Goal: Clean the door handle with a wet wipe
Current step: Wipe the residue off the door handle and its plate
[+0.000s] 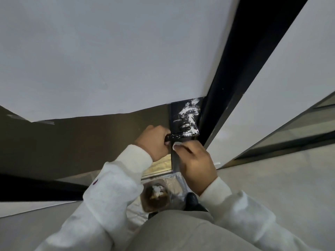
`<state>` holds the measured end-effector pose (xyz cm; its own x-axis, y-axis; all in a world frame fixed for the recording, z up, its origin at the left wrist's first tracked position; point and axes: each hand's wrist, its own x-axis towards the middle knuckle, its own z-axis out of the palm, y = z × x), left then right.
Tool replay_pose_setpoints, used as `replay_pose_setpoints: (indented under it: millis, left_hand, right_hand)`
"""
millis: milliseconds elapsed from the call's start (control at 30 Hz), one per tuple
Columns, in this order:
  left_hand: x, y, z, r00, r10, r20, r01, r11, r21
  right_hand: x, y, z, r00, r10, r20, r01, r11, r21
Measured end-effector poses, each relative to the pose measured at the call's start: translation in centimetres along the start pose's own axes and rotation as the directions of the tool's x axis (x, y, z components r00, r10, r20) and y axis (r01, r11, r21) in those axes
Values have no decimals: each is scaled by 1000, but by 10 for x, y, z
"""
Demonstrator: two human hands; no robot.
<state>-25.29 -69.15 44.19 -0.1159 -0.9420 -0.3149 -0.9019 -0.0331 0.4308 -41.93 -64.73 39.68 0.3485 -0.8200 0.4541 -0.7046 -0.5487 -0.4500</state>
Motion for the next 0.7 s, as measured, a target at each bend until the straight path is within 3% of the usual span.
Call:
replay_pose_setpoints:
  millis: [300, 433, 567, 600, 700]
  left_hand:
    - [2, 1, 4, 1000, -22, -21, 23, 998, 54]
    - [1, 0, 5, 999, -6, -40, 9, 998, 68]
    - [-2, 1, 5, 998, 3, -61, 2, 998, 69]
    - [-2, 0, 5, 998, 5, -60, -1, 998, 68]
    - [0, 0, 4, 999, 8, -48, -3, 996, 85]
  right_hand:
    - [5, 20, -2, 941, 188, -282, -167, 981, 97]
    - [12, 4, -1, 933, 191, -304, -153, 978, 143]
    - [20, 19, -16, 835, 360, -417, -283, 930, 236]
    - [22, 18, -17, 836, 368, -408, -287, 926, 247]
    - [22, -4, -1, 931, 230, -283, -198, 971, 137]
